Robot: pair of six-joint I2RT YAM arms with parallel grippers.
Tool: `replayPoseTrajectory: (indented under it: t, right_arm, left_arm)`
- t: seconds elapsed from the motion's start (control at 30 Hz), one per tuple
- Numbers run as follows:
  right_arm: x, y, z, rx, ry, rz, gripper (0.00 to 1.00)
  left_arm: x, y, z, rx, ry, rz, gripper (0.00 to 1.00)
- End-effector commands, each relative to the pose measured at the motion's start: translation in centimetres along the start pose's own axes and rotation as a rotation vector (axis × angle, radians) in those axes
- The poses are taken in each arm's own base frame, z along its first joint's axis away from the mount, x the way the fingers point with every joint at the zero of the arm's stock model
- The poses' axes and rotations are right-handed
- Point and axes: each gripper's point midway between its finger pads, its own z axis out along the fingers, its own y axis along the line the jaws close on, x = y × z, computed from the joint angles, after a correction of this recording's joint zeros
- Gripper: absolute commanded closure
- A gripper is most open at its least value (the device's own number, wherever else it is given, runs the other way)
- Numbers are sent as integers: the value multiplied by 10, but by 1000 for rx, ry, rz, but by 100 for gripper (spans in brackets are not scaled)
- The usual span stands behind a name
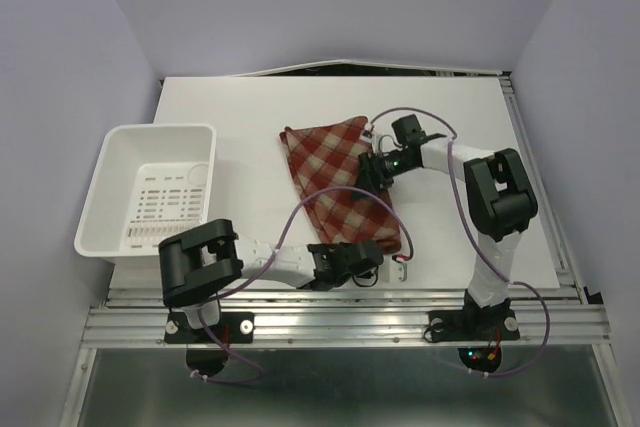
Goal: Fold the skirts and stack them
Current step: Fold the skirt
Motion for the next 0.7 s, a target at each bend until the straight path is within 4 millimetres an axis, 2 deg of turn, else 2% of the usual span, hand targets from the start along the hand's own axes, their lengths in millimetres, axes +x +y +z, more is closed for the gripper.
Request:
replayPoseTrajectory:
  t: [0.0, 0.17, 0.23, 0.27, 0.3, 0.33, 0.37, 0.47, 0.5, 0.6, 0.63, 0.67]
  right_arm:
    - [-94, -9, -43, 202, -178, -237, 13]
    - [-142, -17, -56, 298, -240, -344, 11]
    - [-148, -34, -50, 319, -230, -344, 11]
    - [-160, -37, -52, 339, -244, -366, 11]
    - [-164, -43, -50, 347, -242, -374, 11]
    - [-161, -58, -42, 350, -223, -359, 11]
    - [-169, -60, -42, 354, -229, -380, 11]
    - [-165, -76, -27, 321, -204, -366, 12]
    - [-164, -82, -22, 311, -197, -362, 13]
    - [-157, -83, -13, 260, -178, -364, 16]
    - [-150, -85, -11, 252, -165, -356, 18]
    - [-145, -86, -5, 245, -149, -361, 23]
  left_arm:
    - [-9, -32, -36, 225, -58, -67, 100]
    - [-26, -35, -74, 334, -148, -104, 100]
    - [-31, -37, -85, 377, -176, -111, 100]
    - [-32, -44, -91, 425, -180, -119, 100]
    - [-34, -45, -95, 442, -188, -122, 100]
    - [-37, -45, -102, 459, -204, -129, 100]
    - [-41, -49, -108, 500, -212, -145, 100]
    - [-54, -52, -123, 571, -248, -158, 100]
    - [-61, -47, -126, 576, -267, -166, 100]
    - [-69, -45, -134, 627, -290, -183, 100]
    - [-69, -38, -133, 630, -290, -210, 100]
    - [-74, -33, -137, 651, -309, -223, 100]
